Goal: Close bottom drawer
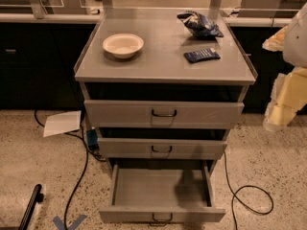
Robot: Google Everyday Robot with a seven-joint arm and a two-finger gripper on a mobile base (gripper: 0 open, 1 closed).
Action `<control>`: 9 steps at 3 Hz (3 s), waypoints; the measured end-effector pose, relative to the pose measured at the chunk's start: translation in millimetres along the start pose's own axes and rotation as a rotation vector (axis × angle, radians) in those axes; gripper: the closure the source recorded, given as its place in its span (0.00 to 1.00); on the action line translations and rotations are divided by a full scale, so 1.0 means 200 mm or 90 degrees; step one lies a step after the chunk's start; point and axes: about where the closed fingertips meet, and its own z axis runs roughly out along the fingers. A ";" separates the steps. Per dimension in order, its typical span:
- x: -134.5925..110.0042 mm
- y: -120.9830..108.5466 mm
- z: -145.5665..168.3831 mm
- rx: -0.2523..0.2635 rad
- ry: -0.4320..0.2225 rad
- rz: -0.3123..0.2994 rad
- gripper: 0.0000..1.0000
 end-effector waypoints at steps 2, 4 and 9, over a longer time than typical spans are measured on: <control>0.03 0.03 0.11 0.026 -0.030 0.036 0.00; 0.04 0.04 0.29 0.017 -0.060 0.071 0.00; 0.19 0.51 1.03 -0.053 -0.116 0.292 0.50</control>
Offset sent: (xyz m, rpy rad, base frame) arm 0.0128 -0.0042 -0.0645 0.1144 -0.1106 -0.1196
